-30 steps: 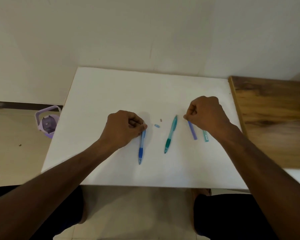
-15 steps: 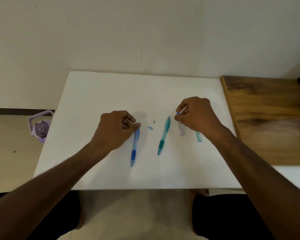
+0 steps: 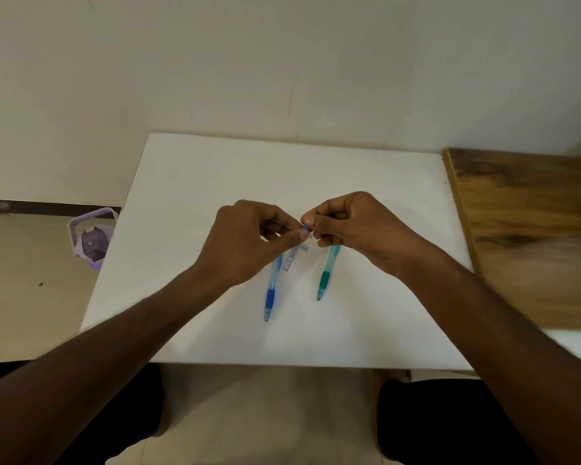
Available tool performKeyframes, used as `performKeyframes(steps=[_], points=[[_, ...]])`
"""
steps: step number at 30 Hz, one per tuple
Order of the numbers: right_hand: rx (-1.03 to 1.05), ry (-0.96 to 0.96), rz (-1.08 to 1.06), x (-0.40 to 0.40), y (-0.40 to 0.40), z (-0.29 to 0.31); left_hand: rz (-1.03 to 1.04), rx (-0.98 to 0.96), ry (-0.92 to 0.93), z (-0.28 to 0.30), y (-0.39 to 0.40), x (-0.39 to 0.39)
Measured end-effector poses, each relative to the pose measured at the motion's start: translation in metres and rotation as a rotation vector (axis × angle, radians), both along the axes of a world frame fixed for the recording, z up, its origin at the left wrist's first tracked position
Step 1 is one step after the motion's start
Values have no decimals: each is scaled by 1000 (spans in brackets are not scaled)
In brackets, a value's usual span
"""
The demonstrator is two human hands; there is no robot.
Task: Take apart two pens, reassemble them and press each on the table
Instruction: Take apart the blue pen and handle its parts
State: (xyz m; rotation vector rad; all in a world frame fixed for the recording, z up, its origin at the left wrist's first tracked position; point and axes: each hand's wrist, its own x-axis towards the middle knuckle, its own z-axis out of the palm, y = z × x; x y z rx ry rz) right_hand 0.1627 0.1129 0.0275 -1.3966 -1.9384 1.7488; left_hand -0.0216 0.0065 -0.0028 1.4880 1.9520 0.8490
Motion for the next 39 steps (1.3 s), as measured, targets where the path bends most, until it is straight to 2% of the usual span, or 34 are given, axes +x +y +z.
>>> performKeyframes(steps=[6, 9, 11, 14, 15, 17, 22, 25, 26, 28, 30, 31, 32, 34, 39], points=[[59, -14, -17, -1, -2, -6, 1, -9, -39, -1, 0, 3], [55, 58, -142, 3, 7, -5, -37, -21, -74, 1, -1, 6], [144, 68, -227, 15, 19, -2, -29, -3, -104, 3, -3, 9], [470, -215, -117, 41, 36, -3, -9, 35, -138, 2, -3, 9], [517, -328, -38, 47, 38, -6, -10, 34, -138, 3, -2, 8], [483, -473, 79, 53, 37, -15, -17, 35, -130, 3, 0, 8], [496, -575, 141, 48, 33, -27, -5, 72, -217, 5, -1, 14], [588, -635, 139, 47, 36, -23, 18, 45, -230, 4, -3, 15], [646, -590, 110, 45, 35, -20, 42, 28, -253, 4, -3, 15], [705, -357, 0, 36, 27, -11, 114, 3, -325, 6, -3, 14], [605, -73, -69, 22, 10, 0, 192, 4, -357, 8, -1, 14], [542, 8, -40, 14, 0, 3, 230, 8, -350, 9, 0, 13], [524, 38, 12, 7, -11, 2, 264, 13, -340, 11, 1, 12], [613, 39, 62, -3, -26, -4, 297, 14, -358, 15, 2, 12], [707, 76, -42, -9, -30, -3, 297, -22, -585, 21, 1, 13]])
